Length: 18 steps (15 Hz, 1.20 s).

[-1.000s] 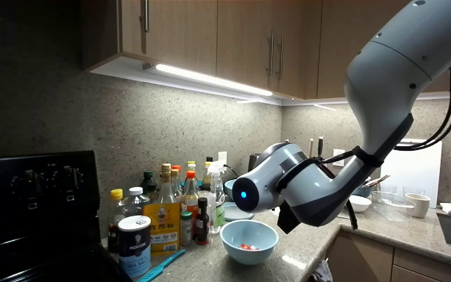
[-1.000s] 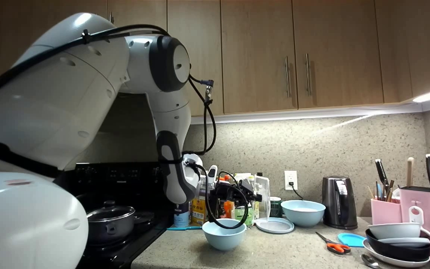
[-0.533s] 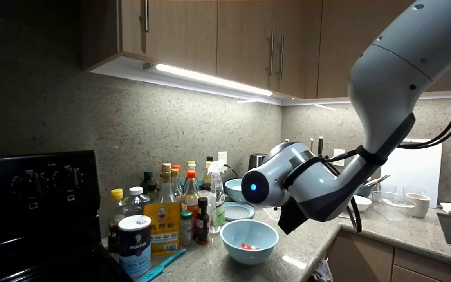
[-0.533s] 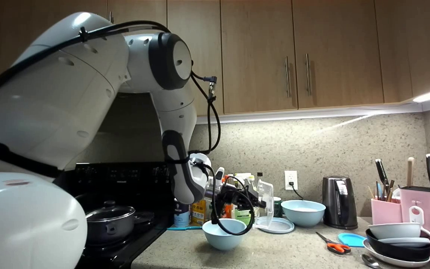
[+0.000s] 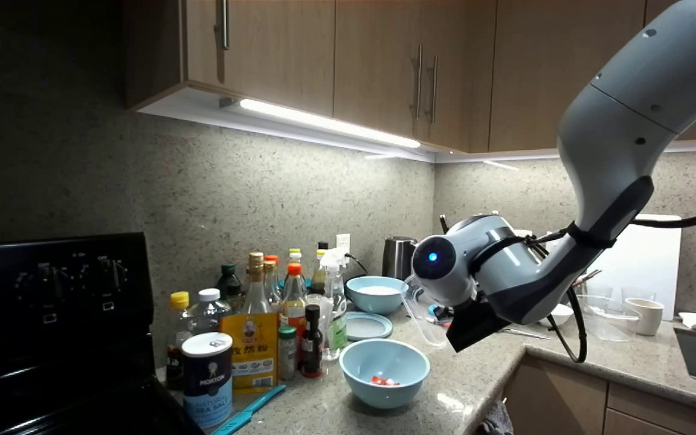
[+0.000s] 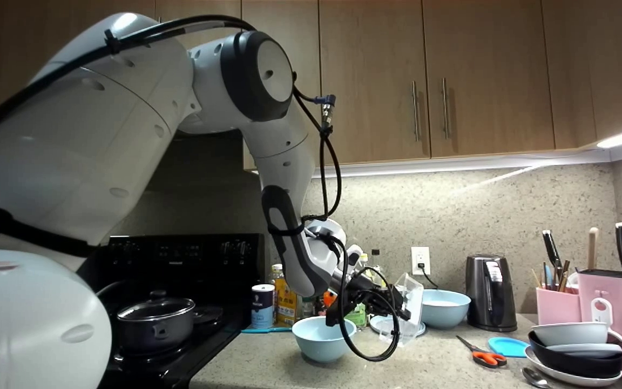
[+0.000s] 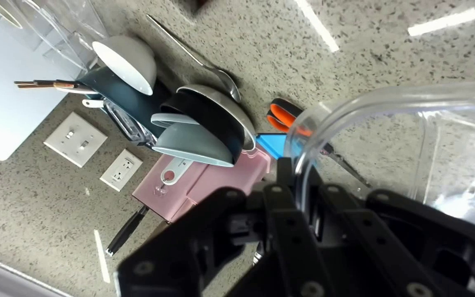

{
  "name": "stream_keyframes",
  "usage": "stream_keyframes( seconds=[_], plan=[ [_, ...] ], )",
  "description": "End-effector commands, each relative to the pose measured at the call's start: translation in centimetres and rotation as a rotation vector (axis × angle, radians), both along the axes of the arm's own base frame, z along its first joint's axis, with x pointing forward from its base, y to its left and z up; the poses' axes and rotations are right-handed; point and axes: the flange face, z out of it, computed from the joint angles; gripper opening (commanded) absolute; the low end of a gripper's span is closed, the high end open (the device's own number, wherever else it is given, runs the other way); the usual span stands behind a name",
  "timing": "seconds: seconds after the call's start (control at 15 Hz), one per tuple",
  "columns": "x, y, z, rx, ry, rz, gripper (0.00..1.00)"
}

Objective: Pour the contents from the clear bowl into the blue bowl

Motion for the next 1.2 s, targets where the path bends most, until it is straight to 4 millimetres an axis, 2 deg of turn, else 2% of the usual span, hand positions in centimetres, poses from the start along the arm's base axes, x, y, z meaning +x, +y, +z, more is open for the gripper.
stream_keyframes(
  seconds=[0.0, 0.07, 0.2, 0.6, 0.87, 1.13],
  plan=[
    [0.0, 0.3, 0.0, 0.000, 0.002, 0.004, 0.07],
    [0.0, 0.7, -0.1, 0.000, 0.003, 0.011, 0.03],
    [0.7, -0.2, -0.4, 0.076, 0.027, 0.034, 0.04],
    [2.6, -4.5, -0.7, 0.332, 0.096, 0.037, 0.03],
    [3.5, -6.7, -3.3, 0.514, 0.233, -0.002, 0.03],
    [6.0, -7.8, -3.8, 0.629, 0.340, 0.003, 0.03]
  ],
)
